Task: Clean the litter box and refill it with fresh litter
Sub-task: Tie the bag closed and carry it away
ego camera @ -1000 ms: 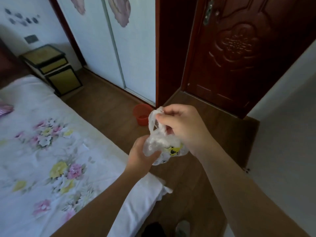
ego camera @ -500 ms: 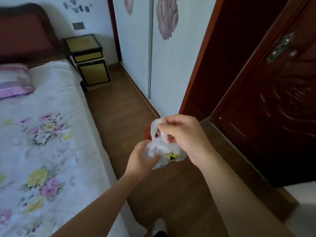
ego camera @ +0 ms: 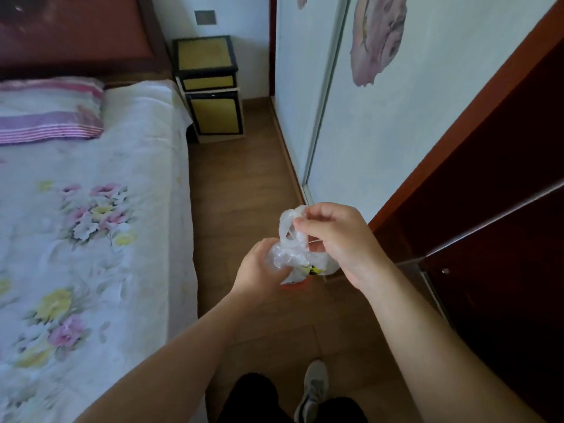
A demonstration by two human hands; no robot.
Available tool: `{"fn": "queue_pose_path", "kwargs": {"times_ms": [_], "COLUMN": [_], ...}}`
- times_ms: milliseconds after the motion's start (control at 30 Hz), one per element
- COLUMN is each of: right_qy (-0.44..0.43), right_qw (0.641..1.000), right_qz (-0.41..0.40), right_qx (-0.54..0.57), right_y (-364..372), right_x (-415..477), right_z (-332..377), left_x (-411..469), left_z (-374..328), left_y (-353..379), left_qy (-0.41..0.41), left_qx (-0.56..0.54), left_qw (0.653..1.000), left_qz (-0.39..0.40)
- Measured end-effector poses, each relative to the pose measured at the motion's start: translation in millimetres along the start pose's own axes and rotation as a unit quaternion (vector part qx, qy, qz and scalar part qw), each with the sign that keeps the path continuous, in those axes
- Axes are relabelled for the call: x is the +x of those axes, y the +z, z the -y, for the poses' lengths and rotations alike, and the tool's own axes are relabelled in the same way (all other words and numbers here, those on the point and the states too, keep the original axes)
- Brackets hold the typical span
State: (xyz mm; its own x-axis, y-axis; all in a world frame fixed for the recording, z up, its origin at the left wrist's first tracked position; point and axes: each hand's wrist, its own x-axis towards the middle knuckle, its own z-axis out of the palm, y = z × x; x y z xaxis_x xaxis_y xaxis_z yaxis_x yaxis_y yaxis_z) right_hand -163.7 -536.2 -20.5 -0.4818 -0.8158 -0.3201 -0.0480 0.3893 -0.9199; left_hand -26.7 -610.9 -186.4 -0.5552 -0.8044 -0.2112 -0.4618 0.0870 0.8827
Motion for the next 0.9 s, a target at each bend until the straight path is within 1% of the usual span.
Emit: {"fn": "queue_pose_path", "kwargs": {"times_ms": [100,200,367,467,567,733,833,900], "right_qy": [0.016,0.046,0.078,0.122,0.170,0.216,0.235,0.245], "right_qw": [1.000,0.999,0.997,0.992,0.982,0.975,0.972,0.969], "right_qz": [0.016,0.013,-0.002,-0.022,-0.028,-0.030,-0.025,-0.017], "right_qx": [-0.006,-0.001,0.000,0.039,0.074,0.054,0.017,-0.012], "right_y": [-14.0,-20.2,-12.8,-2.7,12.5,35.4,48.9,56.5], "right_x": [50.5,100.0,183.1,228.5,267.7,324.7,353.6,371.0], "right_z": [1.0,-9.6,-61.1,-108.7,-169.0,-285.4,-353.4,-394.3], "left_x": [43.4,87.8,163.1,196.0,223.5,258.9,275.9,286.3], "left_z": [0.5,11.8,61.4,97.1,148.0,254.4,312.5,348.7], "left_y": [6.9,12.0,35.8,56.1,82.8,135.6,161.7,177.6], "left_qy": [-0.018,-0.025,-0.059,-0.099,-0.126,-0.182,-0.229,-0.240], "left_qx": [0.012,0.013,0.012,0.013,0.015,0.003,-0.011,-0.002], "left_qw": [1.000,1.000,0.997,0.994,0.990,0.980,0.969,0.966], "left_qz": [0.002,0.014,0.038,0.050,0.067,0.080,0.086,0.093]}}
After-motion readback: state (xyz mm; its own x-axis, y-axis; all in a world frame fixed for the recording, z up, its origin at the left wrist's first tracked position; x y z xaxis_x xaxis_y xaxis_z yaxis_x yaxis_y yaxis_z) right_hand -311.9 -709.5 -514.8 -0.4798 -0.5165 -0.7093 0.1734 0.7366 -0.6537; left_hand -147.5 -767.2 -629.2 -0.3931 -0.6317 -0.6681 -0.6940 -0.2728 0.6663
